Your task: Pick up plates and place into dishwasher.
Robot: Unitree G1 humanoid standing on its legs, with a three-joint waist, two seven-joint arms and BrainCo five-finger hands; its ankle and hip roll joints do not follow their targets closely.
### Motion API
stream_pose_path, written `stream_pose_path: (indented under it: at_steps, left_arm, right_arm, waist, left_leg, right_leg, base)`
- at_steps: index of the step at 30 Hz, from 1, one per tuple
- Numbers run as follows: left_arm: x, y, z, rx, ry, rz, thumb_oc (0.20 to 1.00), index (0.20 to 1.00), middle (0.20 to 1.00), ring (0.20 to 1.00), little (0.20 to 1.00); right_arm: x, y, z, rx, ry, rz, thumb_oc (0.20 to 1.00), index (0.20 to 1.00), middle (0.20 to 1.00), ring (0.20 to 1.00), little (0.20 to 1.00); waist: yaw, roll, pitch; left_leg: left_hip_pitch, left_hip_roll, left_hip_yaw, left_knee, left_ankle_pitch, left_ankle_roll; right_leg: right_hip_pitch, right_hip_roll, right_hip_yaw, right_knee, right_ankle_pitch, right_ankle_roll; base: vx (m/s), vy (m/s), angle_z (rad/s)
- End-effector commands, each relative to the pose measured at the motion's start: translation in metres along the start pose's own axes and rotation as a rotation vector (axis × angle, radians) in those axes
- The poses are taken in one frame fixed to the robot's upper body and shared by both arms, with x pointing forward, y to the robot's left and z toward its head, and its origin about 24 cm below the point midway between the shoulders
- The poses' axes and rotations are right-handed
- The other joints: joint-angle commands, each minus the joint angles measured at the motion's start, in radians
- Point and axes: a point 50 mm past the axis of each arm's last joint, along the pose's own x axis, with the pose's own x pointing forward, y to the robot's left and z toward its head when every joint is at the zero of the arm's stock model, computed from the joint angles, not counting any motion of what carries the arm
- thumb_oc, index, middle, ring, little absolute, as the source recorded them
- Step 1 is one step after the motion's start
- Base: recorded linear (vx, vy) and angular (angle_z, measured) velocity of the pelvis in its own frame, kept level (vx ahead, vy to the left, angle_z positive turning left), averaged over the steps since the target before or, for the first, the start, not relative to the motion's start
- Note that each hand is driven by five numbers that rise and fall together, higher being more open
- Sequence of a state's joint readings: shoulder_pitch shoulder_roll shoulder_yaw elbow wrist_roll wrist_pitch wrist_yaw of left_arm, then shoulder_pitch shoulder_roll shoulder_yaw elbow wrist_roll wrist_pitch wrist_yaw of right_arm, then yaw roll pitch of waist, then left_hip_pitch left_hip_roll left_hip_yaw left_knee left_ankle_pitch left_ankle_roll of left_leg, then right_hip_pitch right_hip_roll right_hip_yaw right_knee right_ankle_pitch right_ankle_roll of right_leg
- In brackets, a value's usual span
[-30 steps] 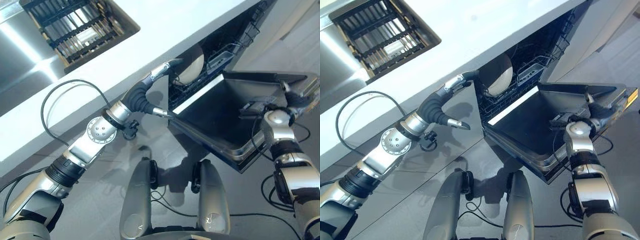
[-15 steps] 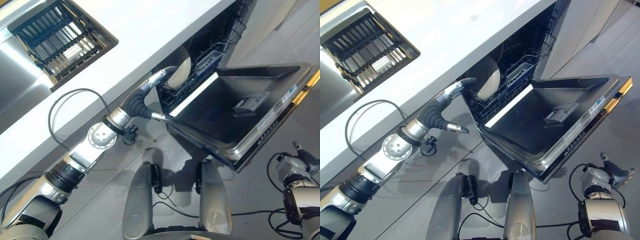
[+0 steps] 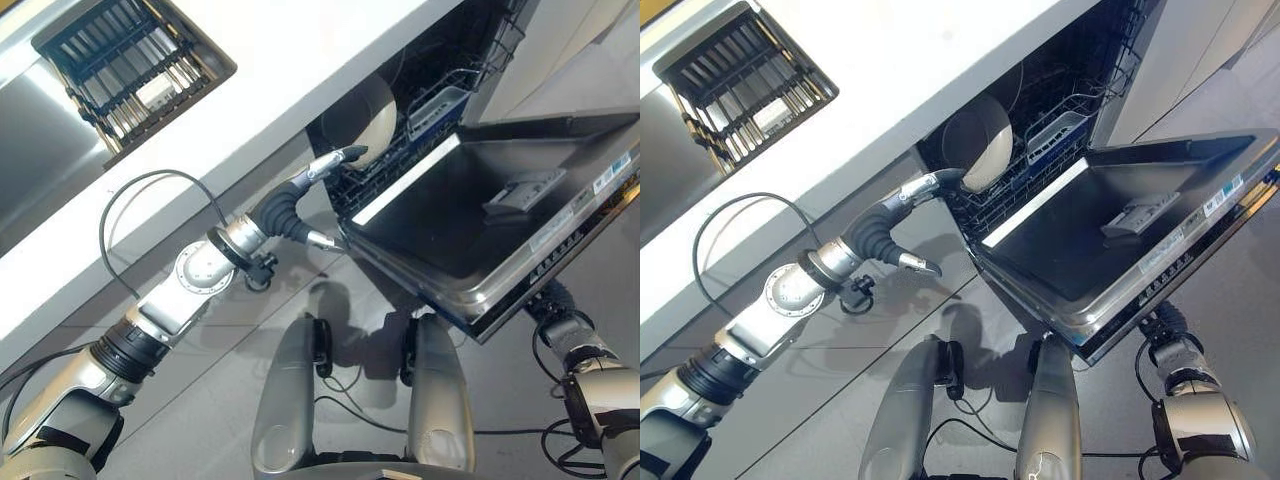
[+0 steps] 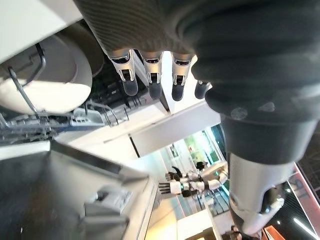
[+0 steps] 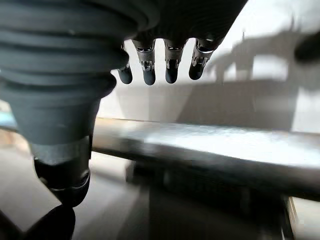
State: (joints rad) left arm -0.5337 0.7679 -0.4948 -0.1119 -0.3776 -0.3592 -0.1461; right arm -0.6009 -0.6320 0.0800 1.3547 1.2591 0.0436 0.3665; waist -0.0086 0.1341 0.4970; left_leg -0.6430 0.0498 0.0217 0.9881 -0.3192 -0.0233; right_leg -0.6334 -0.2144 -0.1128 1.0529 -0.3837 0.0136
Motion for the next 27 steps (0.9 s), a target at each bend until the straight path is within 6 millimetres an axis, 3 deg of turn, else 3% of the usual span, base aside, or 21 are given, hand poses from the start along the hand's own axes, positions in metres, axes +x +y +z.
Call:
stream_pose_path:
  at_steps: [1, 6, 9, 11, 13, 14, 18, 20, 23, 27]
  left_arm:
    - [0.007, 0.012, 0.029, -0.013, -0.146, -0.001, 1.0, 1.0, 1.0, 1.0, 1.0]
    - [0.005, 0.017, 0.03, -0.037, -0.152, -0.039, 1.0, 1.0, 1.0, 1.0, 1.0]
    - [0.004, 0.014, 0.031, -0.086, -0.171, -0.088, 1.0, 1.0, 1.0, 1.0, 1.0]
    - [0.004, 0.008, 0.033, -0.218, -0.203, -0.19, 1.0, 1.0, 1.0, 1.0, 1.0]
    - [0.004, 0.005, 0.036, -0.286, -0.239, -0.234, 1.0, 1.0, 1.0, 1.0, 1.0]
    - [0.004, 0.002, 0.038, -0.338, -0.266, -0.274, 1.0, 1.0, 1.0, 1.0, 1.0]
    - [0.006, -0.011, 0.039, -0.47, -0.337, -0.417, 1.0, 1.0, 1.0, 1.0, 1.0]
    - [0.008, -0.018, 0.038, -0.544, -0.358, -0.476, 1.0, 1.0, 1.0, 1.0, 1.0]
    - [0.008, -0.031, 0.029, -0.596, -0.326, -0.564, 1.0, 1.0, 1.0, 1.0, 1.0]
    - [0.005, -0.043, 0.007, -0.598, -0.175, -0.551, 1.0, 1.0, 1.0, 1.0, 1.0]
  right_arm:
    - [0.017, 0.16, 0.035, 0.053, -0.129, 0.776, 1.0, 1.0, 1.0, 1.0, 1.0]
    - [0.003, 0.22, 0.055, 0.121, -0.164, 1.016, 1.0, 1.0, 1.0, 1.0, 1.0]
    - [-0.003, 0.241, 0.062, 0.103, -0.178, 1.058, 1.0, 1.0, 1.0, 1.0, 1.0]
    - [-0.007, 0.252, 0.069, 0.109, -0.198, 1.076, 1.0, 1.0, 1.0, 1.0, 1.0]
    - [-0.008, 0.254, 0.072, 0.113, -0.208, 1.075, 1.0, 1.0, 1.0, 1.0, 1.0]
    - [-0.007, 0.253, 0.071, 0.113, -0.206, 1.07, 1.0, 1.0, 1.0, 1.0, 1.0]
    - [-0.003, 0.251, 0.064, 0.107, -0.185, 1.049, 1.0, 1.0, 1.0, 1.0, 1.0]
    - [0.0, 0.249, 0.058, 0.107, -0.163, 1.02, 1.0, 1.0, 1.0, 1.0, 1.0]
    - [0.007, 0.236, 0.048, 0.103, -0.13, 0.951, 1.0, 1.0, 1.0, 1.0, 1.0]
    - [0.018, 0.212, 0.032, 0.089, -0.13, 0.793, 1.0, 1.0, 1.0, 1.0, 1.0]
  waist:
    - [0.058, 0.001, 0.009]
    - [0.08, -0.011, -0.001]
    - [0.092, -0.015, -0.008]
    - [0.101, -0.02, -0.015]
    - [0.103, -0.024, -0.017]
    - [0.106, -0.025, -0.023]
    - [0.112, -0.036, -0.039]
    - [0.113, -0.044, -0.052]
    - [0.118, -0.052, -0.074]
    - [0.12, -0.06, -0.113]
  left_leg:
    - [0.059, -0.078, 0.063, 0.017, -0.144, 0.136]
    - [0.06, -0.079, 0.047, 0.031, -0.148, 0.129]
    - [0.066, -0.079, 0.042, 0.031, -0.147, 0.126]
    - [0.078, -0.08, 0.038, 0.022, -0.144, 0.124]
    - [0.077, -0.079, 0.043, 0.003, -0.111, 0.126]
    - [0.094, -0.08, 0.034, 0.008, -0.141, 0.123]
    - [0.126, -0.075, 0.031, -0.025, -0.129, 0.116]
    - [0.14, -0.068, 0.035, -0.062, -0.093, 0.116]
    - [0.181, -0.059, 0.03, -0.111, -0.08, 0.109]
    - [0.256, -0.049, 0.026, -0.205, -0.049, 0.097]
  right_leg:
    - [0.017, 0.021, -0.024, -0.063, 0.023, -0.057]
    - [0.029, 0.009, -0.037, -0.054, 0.021, -0.053]
    - [0.039, 0.002, -0.046, -0.055, 0.022, -0.052]
    - [0.055, -0.002, -0.054, -0.063, 0.024, -0.052]
    - [0.061, -0.008, -0.067, -0.086, 0.053, -0.062]
    - [0.076, -0.004, -0.061, -0.078, 0.027, -0.052]
    - [0.115, -0.002, -0.072, -0.105, 0.033, -0.054]
    - [0.136, -0.005, -0.088, -0.142, 0.062, -0.064]
    - [0.188, 0.005, -0.098, -0.191, 0.071, -0.066]
    - [0.275, 0.019, -0.111, -0.284, 0.092, -0.064]
  base:
    - [0.03, -0.067, -0.02]
    - [0.03, -0.055, 0.01]
    - [0.03, -0.03, 0.1]
    - [0.02, -0.015, 0.23]
    - [-0.02, -0.005, 0.21]
    - [0.02, -0.001, 0.14]
    - [0.02, 0.004, 0.22]
    - [-0.05, -0.012, 0.13]
    - [0.04, -0.011, 0.02]
    - [0.05, 0.01, -0.01]
